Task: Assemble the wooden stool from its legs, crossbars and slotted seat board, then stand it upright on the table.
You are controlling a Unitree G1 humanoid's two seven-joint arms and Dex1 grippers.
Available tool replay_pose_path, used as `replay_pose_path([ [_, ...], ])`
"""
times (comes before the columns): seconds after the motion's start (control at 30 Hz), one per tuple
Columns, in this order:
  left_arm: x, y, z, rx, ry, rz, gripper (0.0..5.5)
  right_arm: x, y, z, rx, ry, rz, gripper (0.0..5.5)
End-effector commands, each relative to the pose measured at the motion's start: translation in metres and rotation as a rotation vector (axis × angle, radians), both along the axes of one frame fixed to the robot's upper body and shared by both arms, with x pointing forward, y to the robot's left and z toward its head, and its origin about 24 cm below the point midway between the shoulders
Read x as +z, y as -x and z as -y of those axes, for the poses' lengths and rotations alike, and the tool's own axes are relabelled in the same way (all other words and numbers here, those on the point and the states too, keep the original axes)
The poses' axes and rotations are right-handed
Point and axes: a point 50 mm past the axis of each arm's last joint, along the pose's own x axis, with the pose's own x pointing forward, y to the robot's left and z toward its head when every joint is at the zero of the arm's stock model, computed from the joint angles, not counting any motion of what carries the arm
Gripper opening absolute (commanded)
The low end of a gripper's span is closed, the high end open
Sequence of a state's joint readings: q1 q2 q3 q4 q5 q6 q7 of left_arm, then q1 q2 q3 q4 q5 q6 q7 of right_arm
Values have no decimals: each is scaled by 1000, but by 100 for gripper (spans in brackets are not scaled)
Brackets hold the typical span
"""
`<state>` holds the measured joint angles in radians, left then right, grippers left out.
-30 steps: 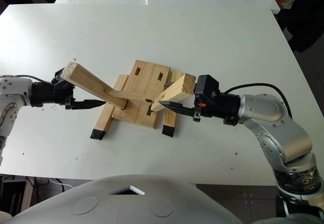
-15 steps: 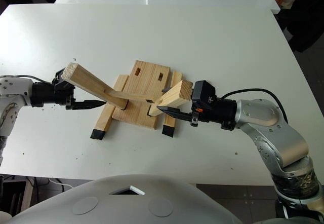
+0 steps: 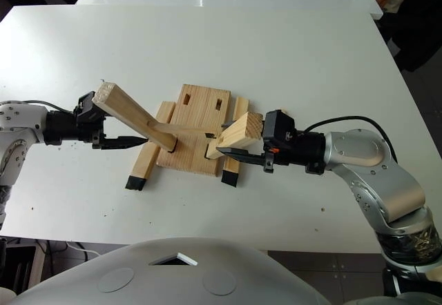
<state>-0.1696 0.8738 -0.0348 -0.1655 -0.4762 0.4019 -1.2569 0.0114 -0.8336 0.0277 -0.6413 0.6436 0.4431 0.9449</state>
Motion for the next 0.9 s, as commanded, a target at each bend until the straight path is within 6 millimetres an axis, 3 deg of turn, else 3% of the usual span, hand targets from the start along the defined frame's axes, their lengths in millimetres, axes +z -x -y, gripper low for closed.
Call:
replay_pose_path([
  [0.03, -2, 2, 6, -4, 7, 1, 336, -10, -9, 8, -17, 72, -69, 203],
  [0.9, -4, 18, 25, -144, 0, -36, 336, -16, -20, 8, 0, 84, -92, 203],
])
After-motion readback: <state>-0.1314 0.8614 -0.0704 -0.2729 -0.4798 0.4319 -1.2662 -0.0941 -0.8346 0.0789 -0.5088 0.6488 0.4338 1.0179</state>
